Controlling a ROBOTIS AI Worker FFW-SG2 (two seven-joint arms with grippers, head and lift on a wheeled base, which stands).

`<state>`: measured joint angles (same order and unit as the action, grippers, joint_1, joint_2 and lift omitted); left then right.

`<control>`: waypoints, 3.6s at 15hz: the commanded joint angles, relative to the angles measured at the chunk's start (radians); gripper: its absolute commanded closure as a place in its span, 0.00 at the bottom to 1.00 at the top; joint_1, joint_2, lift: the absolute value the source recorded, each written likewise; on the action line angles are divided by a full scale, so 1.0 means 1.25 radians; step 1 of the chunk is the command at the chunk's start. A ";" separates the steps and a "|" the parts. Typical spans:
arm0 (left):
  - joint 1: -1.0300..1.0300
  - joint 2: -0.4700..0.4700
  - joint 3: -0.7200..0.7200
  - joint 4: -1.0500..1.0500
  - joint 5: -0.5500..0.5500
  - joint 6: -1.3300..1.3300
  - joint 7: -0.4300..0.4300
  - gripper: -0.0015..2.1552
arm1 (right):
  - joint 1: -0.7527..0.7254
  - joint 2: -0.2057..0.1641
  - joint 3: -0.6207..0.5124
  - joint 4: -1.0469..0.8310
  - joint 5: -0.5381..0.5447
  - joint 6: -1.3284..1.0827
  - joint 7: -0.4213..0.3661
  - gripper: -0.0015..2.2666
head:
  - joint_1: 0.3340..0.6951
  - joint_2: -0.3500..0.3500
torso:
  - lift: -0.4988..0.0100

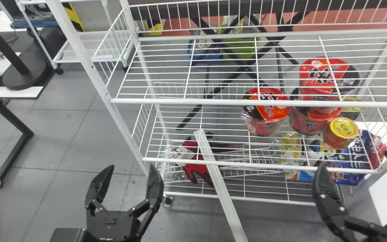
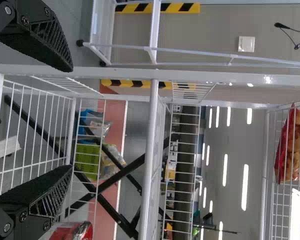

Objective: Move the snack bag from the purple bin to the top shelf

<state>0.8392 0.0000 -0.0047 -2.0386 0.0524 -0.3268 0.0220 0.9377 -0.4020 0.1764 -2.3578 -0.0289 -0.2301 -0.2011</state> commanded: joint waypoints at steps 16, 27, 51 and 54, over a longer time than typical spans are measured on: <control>-0.085 -0.002 0.011 0.141 0.029 -0.043 -0.015 0.06 | 0.100 0.211 -0.709 0.047 -0.570 0.387 0.136 0.01 | 1.00 0.00 | 0.09; -0.130 -0.002 -0.004 0.185 0.033 -0.029 -0.027 0.06 | -0.164 0.223 -0.935 0.354 -0.551 0.883 0.247 0.01 | 1.00 0.00 | 0.09; -0.172 0.007 0.000 0.248 0.054 -0.051 -0.041 0.06 | -0.399 0.005 -0.798 0.875 -0.329 1.072 0.290 0.01 | 1.00 0.00 | 0.09; -0.178 0.007 0.004 0.261 0.060 -0.061 -0.043 0.06 | -0.421 0.005 -0.755 0.914 -0.280 1.062 0.311 0.01 | 1.00 0.00 | 0.09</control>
<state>0.6213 0.0095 -0.0033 -1.7195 0.1225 -0.3988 -0.0324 0.4242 -0.3954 -0.7963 -1.2368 -0.4129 1.1040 0.1836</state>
